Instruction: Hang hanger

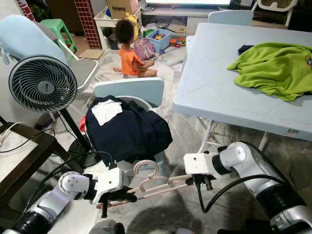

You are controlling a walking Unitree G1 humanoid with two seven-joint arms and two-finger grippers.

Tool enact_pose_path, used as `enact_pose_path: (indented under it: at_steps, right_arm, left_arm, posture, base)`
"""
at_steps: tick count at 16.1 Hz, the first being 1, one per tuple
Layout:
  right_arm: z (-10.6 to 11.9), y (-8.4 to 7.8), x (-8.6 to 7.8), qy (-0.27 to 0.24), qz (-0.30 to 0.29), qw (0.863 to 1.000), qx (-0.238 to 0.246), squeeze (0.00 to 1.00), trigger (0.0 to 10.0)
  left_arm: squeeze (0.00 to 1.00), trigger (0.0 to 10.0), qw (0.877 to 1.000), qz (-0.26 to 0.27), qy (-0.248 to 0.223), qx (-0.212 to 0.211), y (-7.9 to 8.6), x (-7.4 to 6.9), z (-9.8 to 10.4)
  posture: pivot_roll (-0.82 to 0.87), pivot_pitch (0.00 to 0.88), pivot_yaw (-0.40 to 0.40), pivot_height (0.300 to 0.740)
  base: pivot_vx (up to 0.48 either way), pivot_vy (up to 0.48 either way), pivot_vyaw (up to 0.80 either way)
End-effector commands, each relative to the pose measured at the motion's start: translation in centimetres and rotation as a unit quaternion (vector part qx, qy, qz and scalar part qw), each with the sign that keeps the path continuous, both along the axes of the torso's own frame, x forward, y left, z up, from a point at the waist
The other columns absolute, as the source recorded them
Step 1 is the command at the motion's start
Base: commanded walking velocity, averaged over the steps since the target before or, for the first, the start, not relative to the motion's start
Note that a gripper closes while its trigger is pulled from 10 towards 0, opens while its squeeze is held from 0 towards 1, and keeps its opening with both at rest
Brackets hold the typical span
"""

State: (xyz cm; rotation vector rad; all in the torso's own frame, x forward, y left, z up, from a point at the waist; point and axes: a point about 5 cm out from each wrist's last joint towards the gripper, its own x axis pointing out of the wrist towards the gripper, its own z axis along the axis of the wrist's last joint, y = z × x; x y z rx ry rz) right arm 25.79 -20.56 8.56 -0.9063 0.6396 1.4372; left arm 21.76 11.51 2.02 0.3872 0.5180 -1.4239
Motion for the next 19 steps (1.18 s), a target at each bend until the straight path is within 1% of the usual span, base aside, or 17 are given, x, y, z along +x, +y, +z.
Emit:
enact_pose_path:
  at_steps: [1, 2, 10, 11, 12, 14, 16, 17, 19]
  right_arm:
    - [0.3, -0.1, 0.4, -0.013, -0.003, 1.000, -0.003, 0.00, 0.0]
    - [0.2, -0.3, 0.3, -0.010, -0.003, 1.000, -0.009, 0.00, 0.0]
    - [0.3, -0.5, 0.2, -0.001, -0.003, 1.000, -0.007, 0.00, 0.0]
    - [0.2, -0.6, 0.3, -0.005, -0.004, 1.000, -0.009, 0.00, 0.0]
    - [0.2, -0.6, 0.5, -0.012, -0.006, 1.000, -0.011, 0.00, 0.0]
    - [0.1, -0.8, 1.4, -0.047, -0.018, 0.998, -0.026, 0.00, 0.0]
    - [-0.4, -1.7, 2.5, -0.089, -0.027, 0.993, -0.068, 0.00, 0.0]
    - [-0.6, -2.2, 2.7, -0.098, -0.031, 0.991, -0.086, 0.00, 0.0]
    - [-1.1, -2.9, 3.0, -0.108, -0.054, 0.988, -0.095, 0.00, 0.0]
  left_arm:
    - [0.00, 10.0, 1.000, -0.005, -0.009, 0.006, -0.1, 0.2, 0.2]
    - [0.00, 10.0, 1.000, -0.005, -0.009, 0.007, 0.0, 0.2, 0.2]
    - [0.00, 10.0, 1.000, -0.004, -0.011, 0.018, 0.2, 0.2, -0.3]
    - [1.00, 10.0, 1.000, 0.011, -0.018, 0.018, 0.3, 0.5, -0.4]
    - [1.00, 10.0, 0.999, 0.024, -0.016, 0.016, 0.4, 0.6, -0.4]
    - [1.00, 10.0, 0.998, 0.042, -0.052, 0.006, 0.2, 1.6, 0.2]
    - [1.00, 10.0, 0.992, 0.061, -0.112, -0.005, -0.2, 3.0, 1.6]
    - [1.00, 10.0, 0.988, 0.068, -0.138, -0.014, -0.3, 3.4, 2.3]
    - [1.00, 10.0, 0.982, 0.081, -0.171, -0.027, -0.3, 3.8, 3.5]
  posture:
    - [-0.08, 0.000, 0.040, 0.740]
    - [-0.08, 0.000, 0.040, 0.740]
    - [-0.08, 0.000, 0.044, 0.740]
    - [-0.07, 0.000, 0.044, 0.740]
    - [-0.07, 0.000, 0.044, 0.740]
    - [-0.07, 0.000, 0.045, 0.740]
    - [-0.07, 0.000, 0.045, 0.740]
    - [-0.06, 0.000, 0.039, 0.740]
    - [-0.06, 0.000, 0.037, 0.740]
  base:
    - [0.000, 0.000, 0.00]
    - [0.000, 0.000, 0.00]
    - [0.000, 0.000, 0.00]
    - [0.000, 0.000, 0.00]
    - [0.000, 0.000, 0.00]
    - [0.000, 0.000, 0.00]
    - [0.000, 0.000, 0.00]
    - [0.000, 0.000, 0.00]
    - [0.000, 0.000, 0.00]
